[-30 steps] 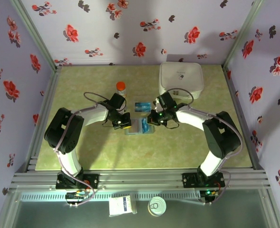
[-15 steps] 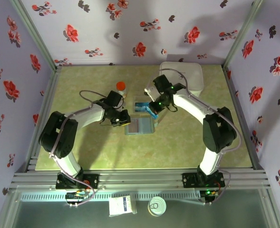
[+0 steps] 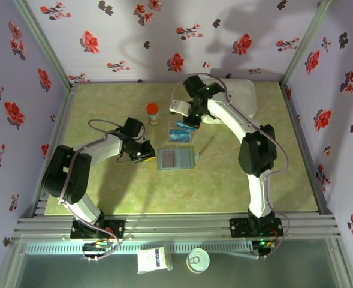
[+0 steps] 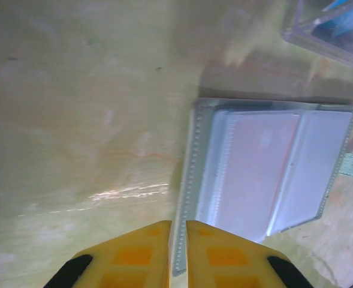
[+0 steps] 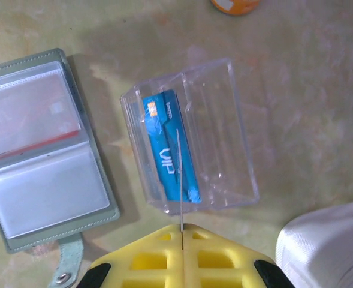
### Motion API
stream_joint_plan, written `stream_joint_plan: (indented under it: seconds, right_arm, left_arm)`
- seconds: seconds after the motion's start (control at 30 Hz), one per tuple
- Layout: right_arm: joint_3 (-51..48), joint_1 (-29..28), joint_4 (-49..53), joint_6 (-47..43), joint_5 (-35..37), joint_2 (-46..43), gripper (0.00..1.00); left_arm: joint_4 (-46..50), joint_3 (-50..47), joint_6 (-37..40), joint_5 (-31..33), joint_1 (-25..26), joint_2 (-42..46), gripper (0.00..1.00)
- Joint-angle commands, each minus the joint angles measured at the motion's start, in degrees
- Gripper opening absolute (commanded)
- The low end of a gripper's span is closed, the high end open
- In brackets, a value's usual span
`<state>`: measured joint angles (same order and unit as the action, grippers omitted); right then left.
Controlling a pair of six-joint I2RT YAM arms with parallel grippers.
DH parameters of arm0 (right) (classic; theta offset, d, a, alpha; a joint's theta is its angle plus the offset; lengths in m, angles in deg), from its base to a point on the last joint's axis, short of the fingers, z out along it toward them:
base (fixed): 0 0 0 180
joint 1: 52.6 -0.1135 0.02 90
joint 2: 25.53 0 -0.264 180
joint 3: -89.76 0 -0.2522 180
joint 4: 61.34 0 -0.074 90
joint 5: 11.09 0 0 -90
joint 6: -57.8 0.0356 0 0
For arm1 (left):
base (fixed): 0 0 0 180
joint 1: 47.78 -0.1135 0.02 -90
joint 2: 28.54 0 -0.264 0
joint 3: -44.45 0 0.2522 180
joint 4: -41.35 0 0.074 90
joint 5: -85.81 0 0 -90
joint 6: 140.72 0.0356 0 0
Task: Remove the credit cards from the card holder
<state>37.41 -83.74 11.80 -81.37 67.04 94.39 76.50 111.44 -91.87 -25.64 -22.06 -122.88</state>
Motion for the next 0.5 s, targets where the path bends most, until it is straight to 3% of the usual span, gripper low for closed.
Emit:
stream_joint_plan:
  seconds: [0.0,0.2,0.47]
  right_arm:
    - [6.6,-0.8,7.4,-5.2,-1.7,4.1,0.0]
    - [15.8,-2.3,11.1,-6.9,-0.3,11.0,0.0]
    - [17.2,-3.1,10.2,-8.1,0.6,14.2,0.0]
  left_arm:
    - [-0.3,-1.5,1.5,-0.7,-1.4,2.4,0.14]
    - [-0.4,-2.5,1.7,-0.8,-2.8,3.4,0.14]
    - [-1.0,-3.6,1.8,-1.4,-3.9,3.4,0.14]
